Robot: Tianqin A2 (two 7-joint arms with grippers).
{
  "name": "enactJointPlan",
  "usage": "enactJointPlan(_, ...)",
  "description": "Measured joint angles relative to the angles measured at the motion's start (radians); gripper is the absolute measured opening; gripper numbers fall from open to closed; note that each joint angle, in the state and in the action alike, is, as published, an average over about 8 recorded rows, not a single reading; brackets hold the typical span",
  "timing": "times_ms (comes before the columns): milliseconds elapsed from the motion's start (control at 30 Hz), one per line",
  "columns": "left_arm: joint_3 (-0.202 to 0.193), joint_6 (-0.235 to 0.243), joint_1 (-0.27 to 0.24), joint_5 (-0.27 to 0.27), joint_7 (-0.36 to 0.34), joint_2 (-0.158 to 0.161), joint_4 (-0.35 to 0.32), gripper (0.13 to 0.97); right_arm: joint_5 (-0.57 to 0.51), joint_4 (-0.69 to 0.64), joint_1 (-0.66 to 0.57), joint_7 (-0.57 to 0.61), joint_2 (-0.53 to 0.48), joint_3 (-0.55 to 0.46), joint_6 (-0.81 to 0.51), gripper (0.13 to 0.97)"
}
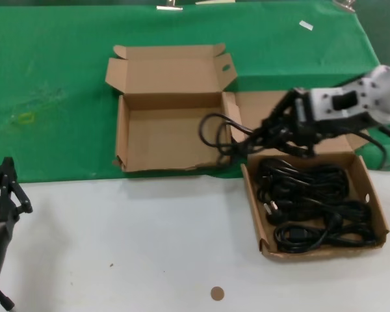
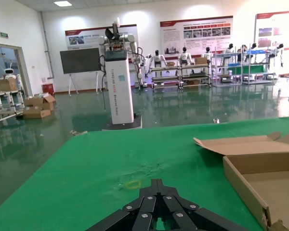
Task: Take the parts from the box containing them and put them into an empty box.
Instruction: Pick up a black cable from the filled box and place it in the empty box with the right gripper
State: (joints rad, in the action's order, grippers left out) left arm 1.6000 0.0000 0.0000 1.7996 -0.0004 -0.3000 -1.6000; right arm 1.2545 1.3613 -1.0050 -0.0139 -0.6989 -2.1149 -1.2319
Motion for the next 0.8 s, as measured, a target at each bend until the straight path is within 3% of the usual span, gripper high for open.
enactJointPlan(333, 0.0, 0.0, 0.0, 0.0, 0.0, 0.0, 0.0, 0.144, -0.055, -0.169, -0.11, 0.002, 0.198, -0.067, 0.049, 0.219)
enactJointPlan(800, 0.0, 0.0, 0.0, 0.0, 0.0, 0.0, 0.0, 0.144, -0.09, -0.612, -0.269, 0.12, 0.468, -0.128, 0.169, 0.218)
